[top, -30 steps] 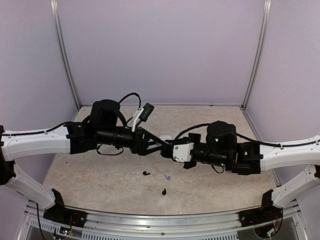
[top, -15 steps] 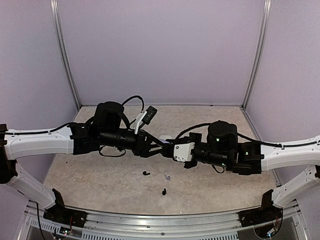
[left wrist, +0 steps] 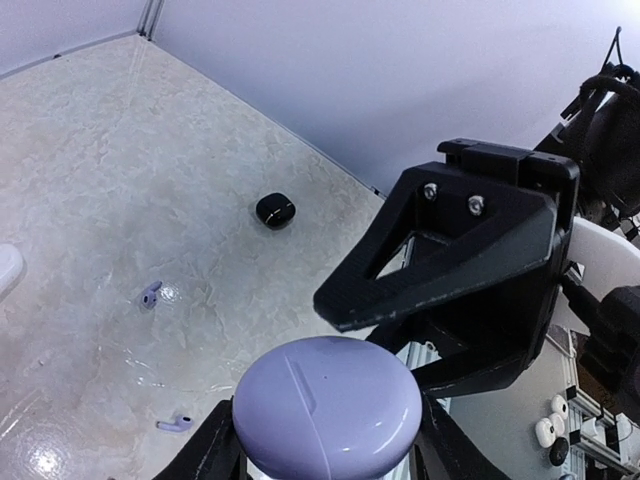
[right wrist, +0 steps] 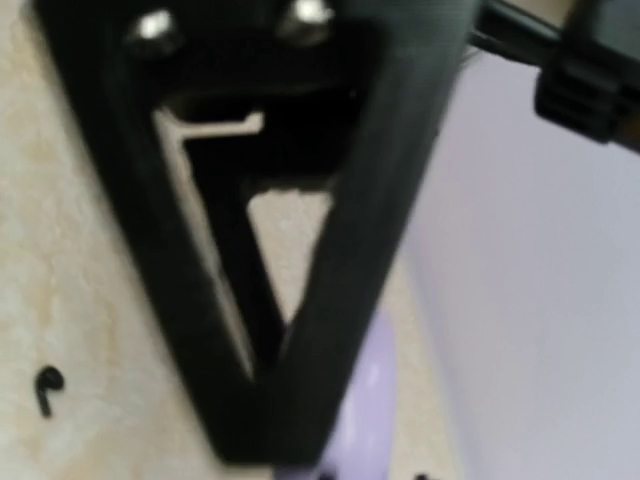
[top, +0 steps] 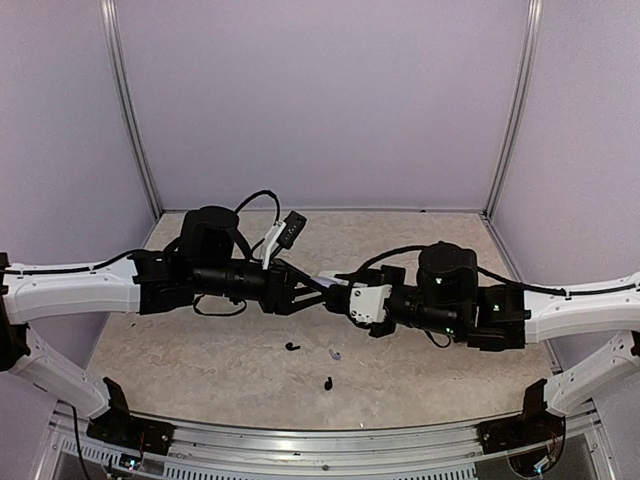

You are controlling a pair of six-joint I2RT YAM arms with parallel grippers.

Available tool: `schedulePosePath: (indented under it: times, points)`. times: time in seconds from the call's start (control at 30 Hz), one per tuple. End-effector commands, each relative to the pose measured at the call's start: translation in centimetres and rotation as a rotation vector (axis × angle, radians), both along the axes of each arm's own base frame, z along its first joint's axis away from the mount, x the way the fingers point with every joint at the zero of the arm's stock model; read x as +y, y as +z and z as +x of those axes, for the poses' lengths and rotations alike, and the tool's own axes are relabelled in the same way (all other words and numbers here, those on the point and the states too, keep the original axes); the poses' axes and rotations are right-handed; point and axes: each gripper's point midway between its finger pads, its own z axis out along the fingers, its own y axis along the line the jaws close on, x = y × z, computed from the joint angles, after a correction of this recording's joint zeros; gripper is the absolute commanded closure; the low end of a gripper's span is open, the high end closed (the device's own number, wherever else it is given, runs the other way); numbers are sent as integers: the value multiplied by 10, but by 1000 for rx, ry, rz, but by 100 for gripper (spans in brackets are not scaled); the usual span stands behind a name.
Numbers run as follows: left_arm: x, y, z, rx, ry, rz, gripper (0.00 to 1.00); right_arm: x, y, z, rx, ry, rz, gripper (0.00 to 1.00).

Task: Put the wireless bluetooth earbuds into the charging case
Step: Pass from the right arm to the left, then pass from the left arm to the right

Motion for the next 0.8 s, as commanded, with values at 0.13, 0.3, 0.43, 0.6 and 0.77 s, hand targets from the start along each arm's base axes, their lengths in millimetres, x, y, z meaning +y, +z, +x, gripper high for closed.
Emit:
schedulePosePath:
  times: [0.13, 0.3, 0.43, 0.6, 0.77]
  points:
    - [21, 20, 8, -141, 31, -42, 61, -16, 20, -16, 97, 17, 106, 34]
    - [30, 24, -7, -338, 10, -9, 60, -37, 53, -25, 339, 93, 264, 32]
    - [33, 42, -31, -549, -2, 12, 60, -49, 73, -27, 620, 196, 367, 36]
    - [35, 65, -55, -739, -9, 20, 60, -45, 73, -39, 959, 322, 358, 40]
    - [31, 76, -73, -924, -22, 83, 60, -40, 77, -52, 1193, 452, 329, 42]
